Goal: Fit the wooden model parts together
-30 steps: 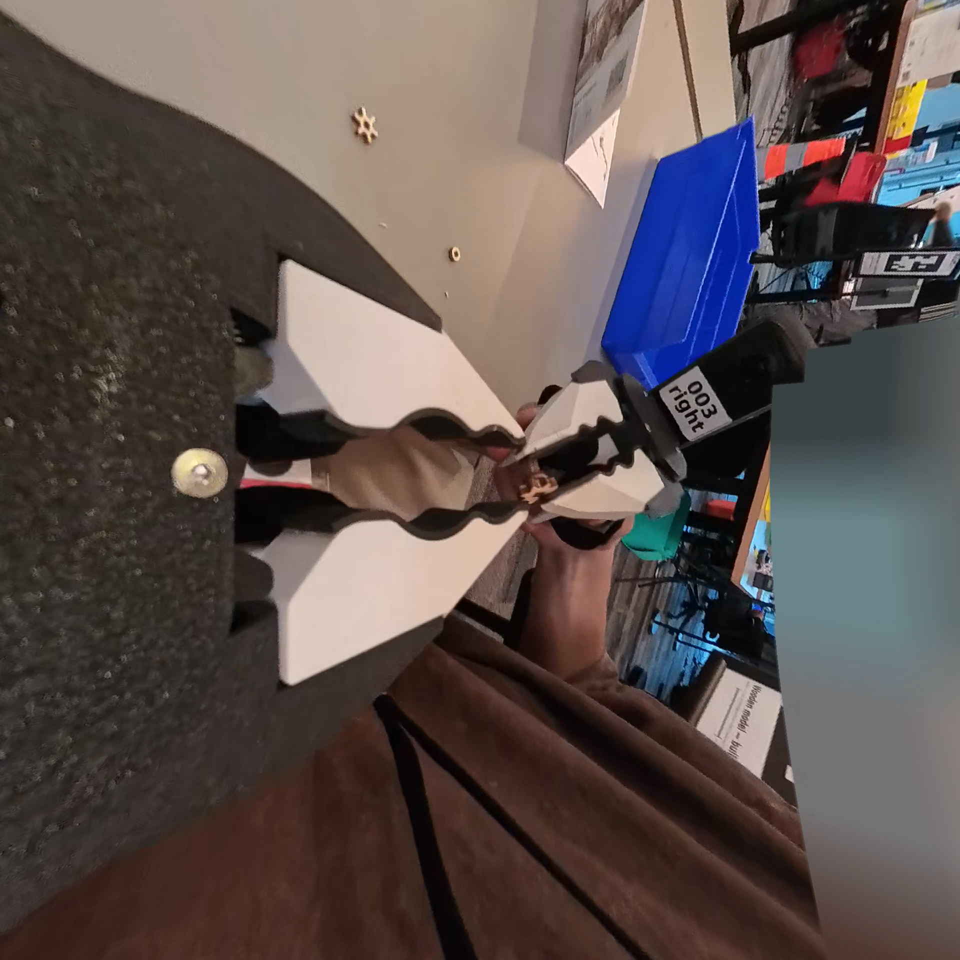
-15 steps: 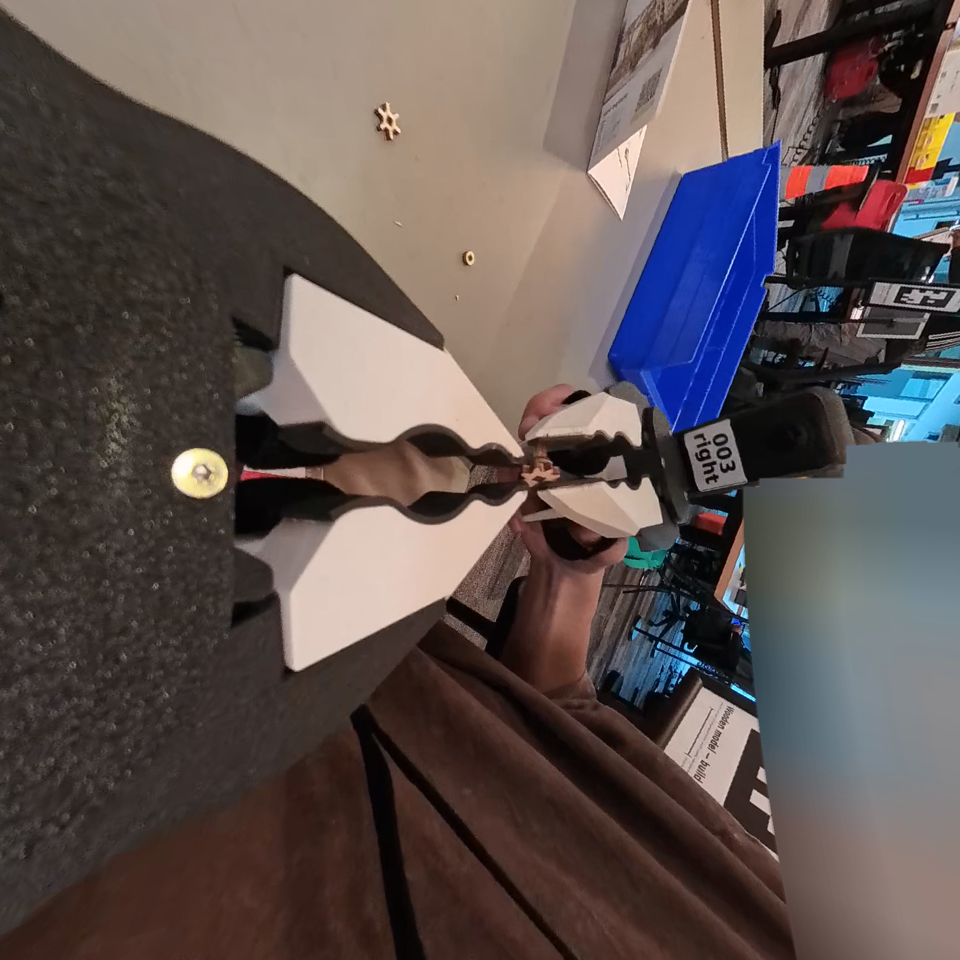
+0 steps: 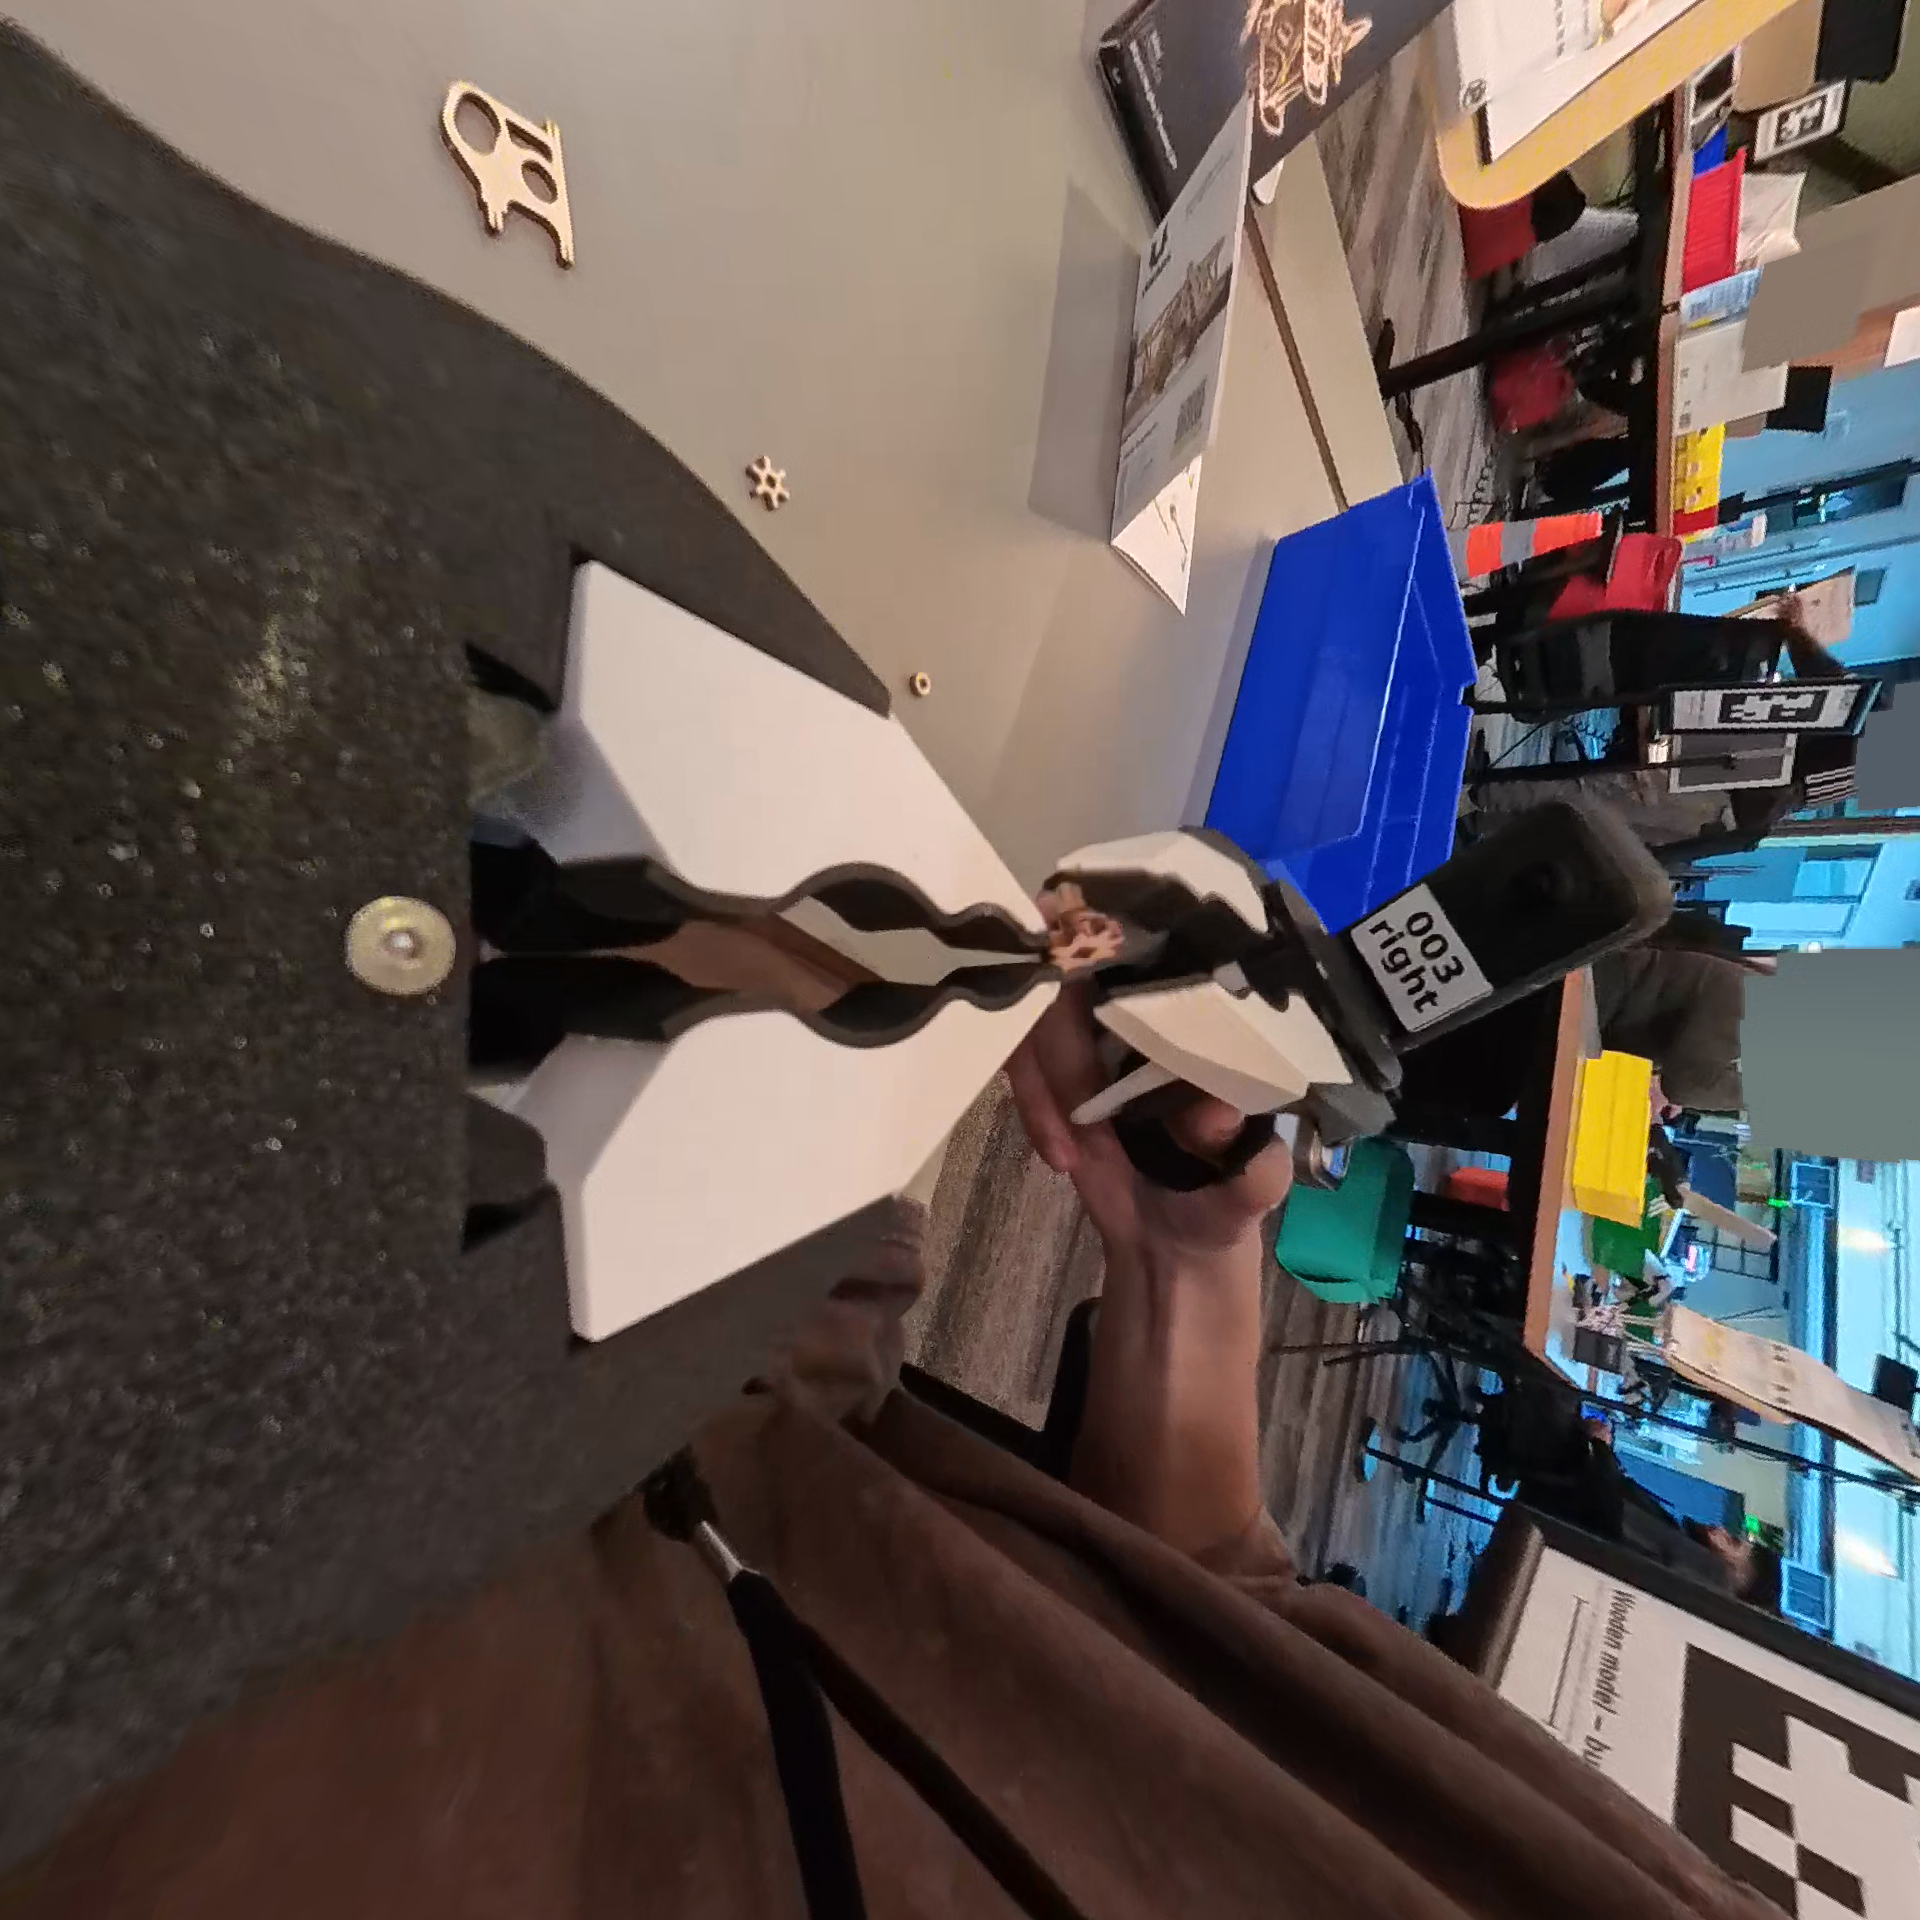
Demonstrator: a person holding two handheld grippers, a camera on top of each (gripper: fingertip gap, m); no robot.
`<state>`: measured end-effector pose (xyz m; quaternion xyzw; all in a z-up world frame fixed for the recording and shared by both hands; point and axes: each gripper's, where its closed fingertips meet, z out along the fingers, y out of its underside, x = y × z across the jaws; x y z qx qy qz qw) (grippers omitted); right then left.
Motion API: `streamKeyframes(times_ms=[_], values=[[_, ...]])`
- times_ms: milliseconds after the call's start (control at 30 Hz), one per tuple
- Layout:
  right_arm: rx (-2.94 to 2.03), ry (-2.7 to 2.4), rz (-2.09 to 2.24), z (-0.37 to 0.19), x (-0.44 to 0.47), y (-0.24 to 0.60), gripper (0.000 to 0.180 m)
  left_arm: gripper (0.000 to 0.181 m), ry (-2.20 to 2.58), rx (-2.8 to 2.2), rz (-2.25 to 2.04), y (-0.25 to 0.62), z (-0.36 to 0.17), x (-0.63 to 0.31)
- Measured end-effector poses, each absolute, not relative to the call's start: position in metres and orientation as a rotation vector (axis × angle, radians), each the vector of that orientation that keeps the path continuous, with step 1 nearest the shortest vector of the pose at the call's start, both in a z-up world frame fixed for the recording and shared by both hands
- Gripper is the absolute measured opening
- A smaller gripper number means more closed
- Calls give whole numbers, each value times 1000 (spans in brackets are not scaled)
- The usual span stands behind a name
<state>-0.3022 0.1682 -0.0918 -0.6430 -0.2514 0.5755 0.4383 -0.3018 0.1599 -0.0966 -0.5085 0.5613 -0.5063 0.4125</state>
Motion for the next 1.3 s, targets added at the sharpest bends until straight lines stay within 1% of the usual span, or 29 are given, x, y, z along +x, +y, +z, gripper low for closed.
streamKeyframes(times_ms=[167,400,600,700,767,867,1100,1167,1300], values=[[-1569,-678,1397,-90,-304,163,15,0,1420,-1284,-1347,153,-96,-301],[-1581,-648,1467,-90,-305,163,15,0,1431,-1264,-1317,152,-96,-301],[-1569,-552,1669,-85,-305,162,15,0,1477,-1171,-1148,151,-98,-301],[-1529,-574,1665,-80,-306,158,7,0,1488,-1161,-1143,147,-98,-300],[-1540,-583,1639,-82,-306,158,5,0,1487,-1164,-1141,148,-98,-300],[-1558,-587,1623,-84,-305,159,12,0,1491,-1156,-1125,148,-98,-300],[-1582,-634,1550,-88,-306,158,16,0,1495,-1157,-1103,149,-100,-300],[-1594,-627,1528,-90,-304,161,21,0,1493,-1156,-1091,150,-100,-300],[-1620,-636,1514,-94,-305,161,19,0,1489,-1156,-1070,152,-100,-300]])
